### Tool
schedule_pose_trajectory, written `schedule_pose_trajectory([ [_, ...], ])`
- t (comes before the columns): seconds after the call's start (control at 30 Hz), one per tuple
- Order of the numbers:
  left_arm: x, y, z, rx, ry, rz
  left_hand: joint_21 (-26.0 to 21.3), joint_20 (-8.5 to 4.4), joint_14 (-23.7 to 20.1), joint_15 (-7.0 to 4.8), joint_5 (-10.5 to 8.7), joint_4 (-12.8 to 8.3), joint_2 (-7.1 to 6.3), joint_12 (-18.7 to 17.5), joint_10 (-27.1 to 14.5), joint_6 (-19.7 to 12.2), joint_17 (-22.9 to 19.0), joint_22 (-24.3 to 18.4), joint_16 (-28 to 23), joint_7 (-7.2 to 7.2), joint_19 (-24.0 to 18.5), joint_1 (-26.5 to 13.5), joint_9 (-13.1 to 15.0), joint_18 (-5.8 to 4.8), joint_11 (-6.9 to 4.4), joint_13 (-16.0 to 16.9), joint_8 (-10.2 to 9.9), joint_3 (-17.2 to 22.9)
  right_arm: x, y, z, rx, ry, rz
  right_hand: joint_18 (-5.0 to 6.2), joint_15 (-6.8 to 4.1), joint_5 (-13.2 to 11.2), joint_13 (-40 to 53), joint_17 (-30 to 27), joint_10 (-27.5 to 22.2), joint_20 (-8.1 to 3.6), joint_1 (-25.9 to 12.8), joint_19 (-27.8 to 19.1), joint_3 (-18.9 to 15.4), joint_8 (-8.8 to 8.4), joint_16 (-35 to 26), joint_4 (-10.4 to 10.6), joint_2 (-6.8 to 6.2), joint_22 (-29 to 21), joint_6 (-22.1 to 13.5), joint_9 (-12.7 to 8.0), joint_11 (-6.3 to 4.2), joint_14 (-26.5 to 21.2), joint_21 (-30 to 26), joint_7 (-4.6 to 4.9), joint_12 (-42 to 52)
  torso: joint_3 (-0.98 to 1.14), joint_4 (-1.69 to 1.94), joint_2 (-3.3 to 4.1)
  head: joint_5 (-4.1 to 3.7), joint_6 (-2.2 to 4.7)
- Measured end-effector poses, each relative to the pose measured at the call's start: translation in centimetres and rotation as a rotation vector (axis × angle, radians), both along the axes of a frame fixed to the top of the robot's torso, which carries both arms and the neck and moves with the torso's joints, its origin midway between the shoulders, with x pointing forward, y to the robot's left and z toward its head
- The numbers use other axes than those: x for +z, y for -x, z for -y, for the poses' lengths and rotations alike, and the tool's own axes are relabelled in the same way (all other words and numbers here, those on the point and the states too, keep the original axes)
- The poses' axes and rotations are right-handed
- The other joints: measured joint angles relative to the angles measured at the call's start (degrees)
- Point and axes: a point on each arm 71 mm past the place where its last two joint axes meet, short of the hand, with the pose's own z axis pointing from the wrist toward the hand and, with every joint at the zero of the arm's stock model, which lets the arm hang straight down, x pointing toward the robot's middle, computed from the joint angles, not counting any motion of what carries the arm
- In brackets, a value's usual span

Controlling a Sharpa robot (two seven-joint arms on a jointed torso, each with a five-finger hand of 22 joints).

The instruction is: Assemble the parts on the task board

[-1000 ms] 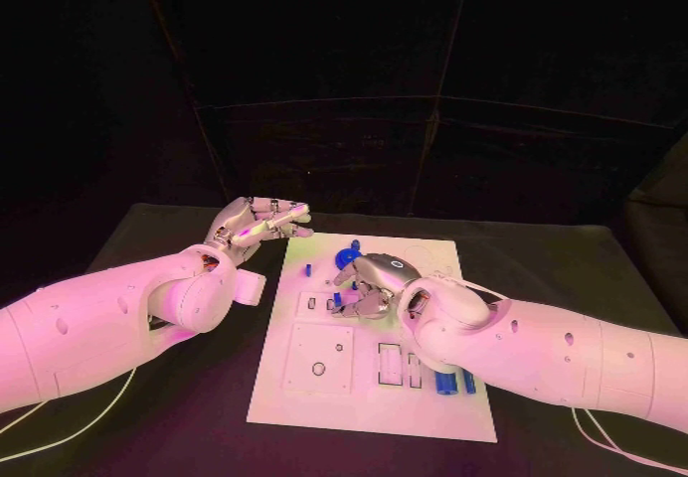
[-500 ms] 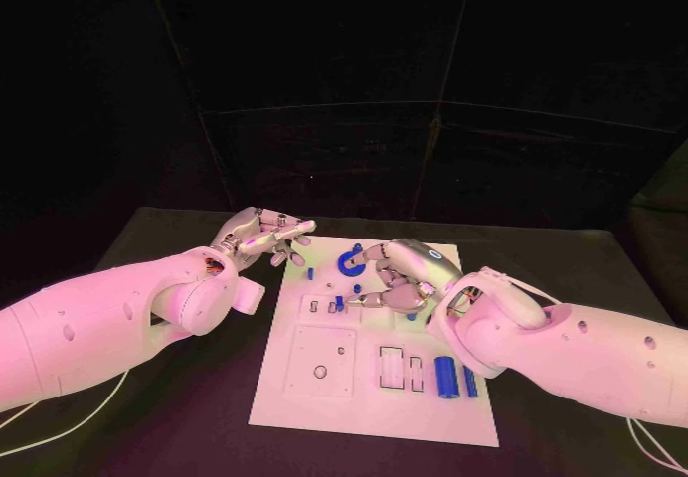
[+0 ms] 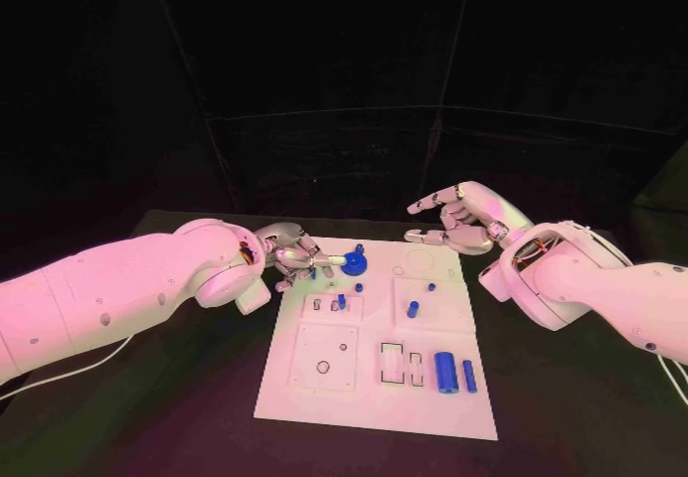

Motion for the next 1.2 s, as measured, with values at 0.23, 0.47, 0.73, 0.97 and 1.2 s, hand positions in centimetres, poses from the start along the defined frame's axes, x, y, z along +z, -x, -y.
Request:
schedule_pose_trajectory([
  [0.23,-0.4,-0.5,1.9,-0.08,-0.252,-0.002,7.8,-0.12,0.0,-0.4,0.0,0.3,1.47,6.7,-1.3,-4.6,0.0,10.5,1.7,-0.41,0.7,-0.3,6.9,-0.94,0.19,6.2,7.8,-2.5,0.0,-0.7,1.1,-0.042,-0.032,-0.049,0.0,0.0,0.0,0.0,0.0,0.0,-0.06,0.0,-0.1,0.0,0.0,0.0,0.0,0.0,-0.1,0.0,0.0,0.0,0.0,0.0,0.0,0.0,0.39,0.02,-0.64,0.14,-0.43],
  [0.47,-0.8,-0.9,3.5,-0.141,-0.385,0.001,11.6,-0.25,-0.2,-0.6,0.0,0.4,2.48,9.2,-0.8,-6.5,0.0,15.8,1.7,-0.93,0.9,-0.9,10.9,-1.85,-0.25,8.5,11.8,-4.1,0.0,-1.1,1.5,-0.061,-0.041,-0.077,0.0,0.0,0.3,0.0,0.0,0.0,-0.16,0.0,-0.2,0.0,0.24,0.0,0.0,0.0,-0.2,0.3,0.0,0.0,0.0,0.0,-0.07,0.0,0.47,0.03,-0.74,0.32,-0.56],
  [0.73,-1.0,-1.2,5.2,-0.179,-0.442,-0.001,12.2,-0.32,0.0,-0.79,0.0,0.4,3.25,10.1,-0.8,-7.9,0.0,17.0,1.7,-1.11,0.9,-1.2,13.6,-1.84,-0.34,9.4,14.3,-4.8,-0.2,-1.3,1.4,-0.067,-0.043,-0.097,0.0,0.0,1.3,0.0,0.0,-0.2,-0.16,0.2,-0.2,-0.3,0.24,-0.2,-0.3,0.22,-0.2,0.4,0.0,-0.21,0.0,-0.2,-0.02,0.0,0.44,0.03,-0.68,0.36,-0.73],
  [0.97,-1.2,-1.6,6.0,-0.196,-0.479,-0.005,12.4,-0.32,0.0,-0.79,0.0,0.4,3.25,10.3,-0.8,-8.3,0.0,17.3,1.7,-1.1,0.9,-1.2,14.3,-1.85,-0.33,9.6,14.7,-5.2,-0.3,-1.5,1.4,-0.071,-0.041,-0.111,0.0,0.0,1.6,0.0,0.0,-0.2,-0.16,0.2,-0.2,-0.3,0.24,-0.2,-0.3,0.22,-0.2,0.6,0.0,-0.21,0.0,-0.2,-0.23,0.0,0.37,0.01,-0.6,0.29,-0.93],
  [1.2,-1.3,-2.0,6.8,-0.217,-0.509,-0.009,12.8,-0.32,0.0,-0.79,0.0,0.4,3.25,10.7,-0.8,-8.3,0.0,17.6,1.7,-1.11,0.9,-1.2,14.5,-1.84,-0.33,9.9,14.9,-5.5,-0.4,-1.6,1.2,-0.07,-0.038,-0.122,0.01,0.0,1.6,0.0,0.0,-0.2,-0.34,0.2,-0.3,-0.3,0.24,-0.2,-0.3,0.22,-0.5,0.6,0.0,-0.21,0.0,-0.2,-0.23,-0.1,0.34,0.01,-0.52,0.27,-1.17],
])
